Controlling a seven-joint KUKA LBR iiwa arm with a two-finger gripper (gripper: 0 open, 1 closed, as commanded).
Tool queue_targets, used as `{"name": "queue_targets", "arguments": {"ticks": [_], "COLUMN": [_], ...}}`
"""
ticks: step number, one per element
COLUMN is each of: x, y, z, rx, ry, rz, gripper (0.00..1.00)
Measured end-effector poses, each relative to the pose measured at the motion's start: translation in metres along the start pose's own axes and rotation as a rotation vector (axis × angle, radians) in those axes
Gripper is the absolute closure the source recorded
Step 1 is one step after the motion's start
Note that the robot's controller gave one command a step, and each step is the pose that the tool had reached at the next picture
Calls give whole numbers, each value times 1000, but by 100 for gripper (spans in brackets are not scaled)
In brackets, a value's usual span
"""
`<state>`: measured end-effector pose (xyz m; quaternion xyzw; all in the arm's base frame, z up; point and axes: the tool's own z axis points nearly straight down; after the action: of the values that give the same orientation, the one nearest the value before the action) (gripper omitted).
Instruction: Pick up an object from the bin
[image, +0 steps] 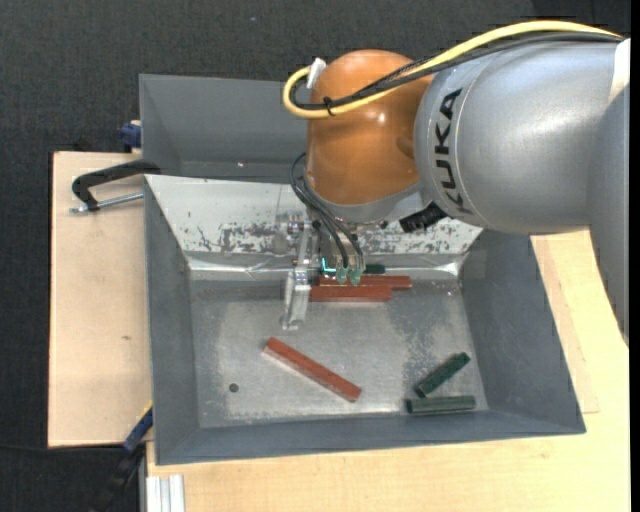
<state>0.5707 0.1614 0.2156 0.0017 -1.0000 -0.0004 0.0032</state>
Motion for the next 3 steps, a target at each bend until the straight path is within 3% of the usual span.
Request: {"name": "queue_targets", "arguments": {"ticks": [1, 2, 3], "x": [-2, 12, 18], "y": [-1, 0, -2], "z": [-5, 43, 60], "rx": [-1, -3, -3], "ry": [-9, -15, -12], "rz": [2, 49, 62], "gripper": [0, 0, 0]}}
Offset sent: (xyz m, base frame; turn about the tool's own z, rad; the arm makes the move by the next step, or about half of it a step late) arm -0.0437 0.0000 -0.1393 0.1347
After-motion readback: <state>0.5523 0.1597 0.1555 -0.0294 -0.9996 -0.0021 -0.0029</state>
